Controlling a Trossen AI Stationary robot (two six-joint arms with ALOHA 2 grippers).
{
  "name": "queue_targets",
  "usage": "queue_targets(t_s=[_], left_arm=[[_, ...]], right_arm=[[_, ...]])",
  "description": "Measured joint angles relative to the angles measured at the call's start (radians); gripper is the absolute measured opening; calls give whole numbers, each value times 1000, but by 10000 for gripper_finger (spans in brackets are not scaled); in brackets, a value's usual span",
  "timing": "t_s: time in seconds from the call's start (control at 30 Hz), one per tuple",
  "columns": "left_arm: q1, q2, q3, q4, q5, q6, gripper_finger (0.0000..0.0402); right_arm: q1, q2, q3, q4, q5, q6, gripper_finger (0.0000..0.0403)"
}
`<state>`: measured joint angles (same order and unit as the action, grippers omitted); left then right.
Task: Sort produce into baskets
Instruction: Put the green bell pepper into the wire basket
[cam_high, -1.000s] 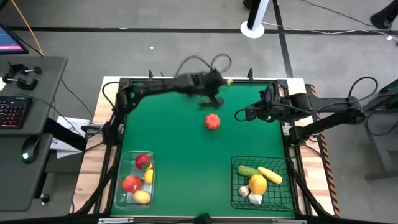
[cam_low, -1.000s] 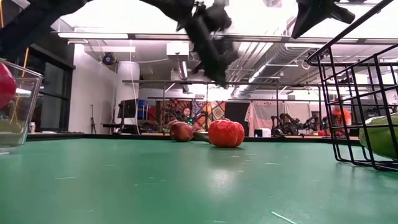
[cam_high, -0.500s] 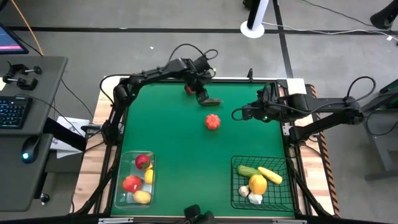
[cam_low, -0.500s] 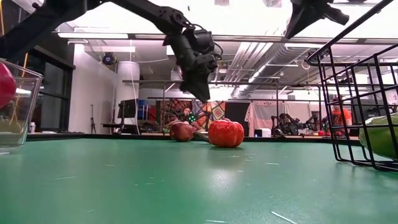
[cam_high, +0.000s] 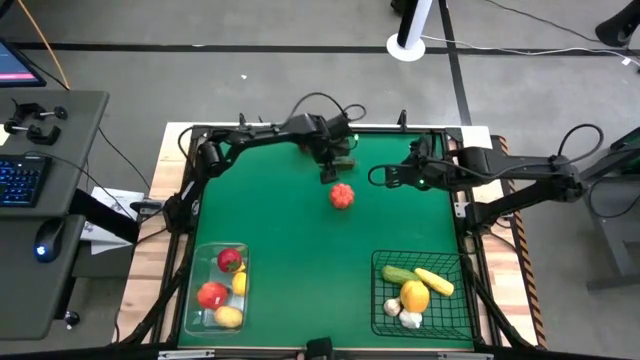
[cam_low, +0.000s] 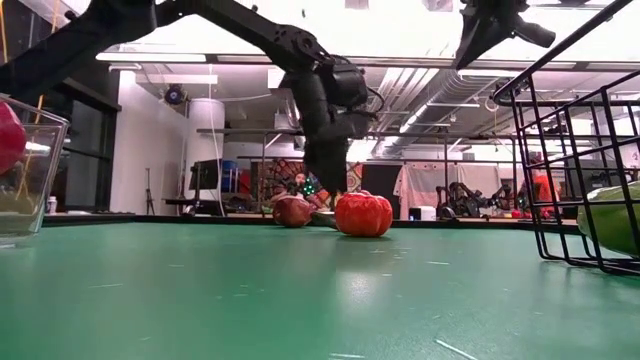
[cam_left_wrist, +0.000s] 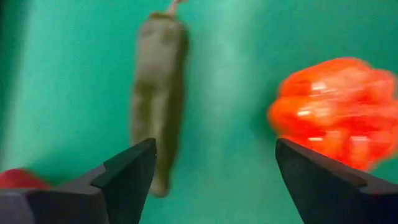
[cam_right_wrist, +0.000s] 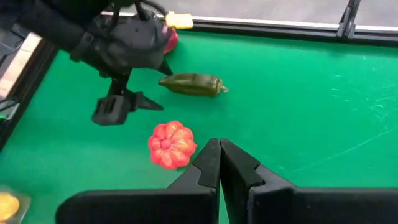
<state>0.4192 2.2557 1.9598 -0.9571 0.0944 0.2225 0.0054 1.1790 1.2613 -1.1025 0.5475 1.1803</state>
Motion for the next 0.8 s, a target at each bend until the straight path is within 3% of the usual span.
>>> queue_targets(t_s=[0.1,0.2,0.53,0.8], left_arm=[[-11,18,0,18,-123,9,324],[-5,41,0,71,-175,-3,325],[15,108,1,94,-135,-37,326],[10,129,1,81,-177,-33,303]], right_arm=[[-14,7,0,4,-2,0,0],[-28,17,0,10,-3,7,0],[-34,21,0,25,-28,20,1],[-34,21,0,30,-38,27,1]])
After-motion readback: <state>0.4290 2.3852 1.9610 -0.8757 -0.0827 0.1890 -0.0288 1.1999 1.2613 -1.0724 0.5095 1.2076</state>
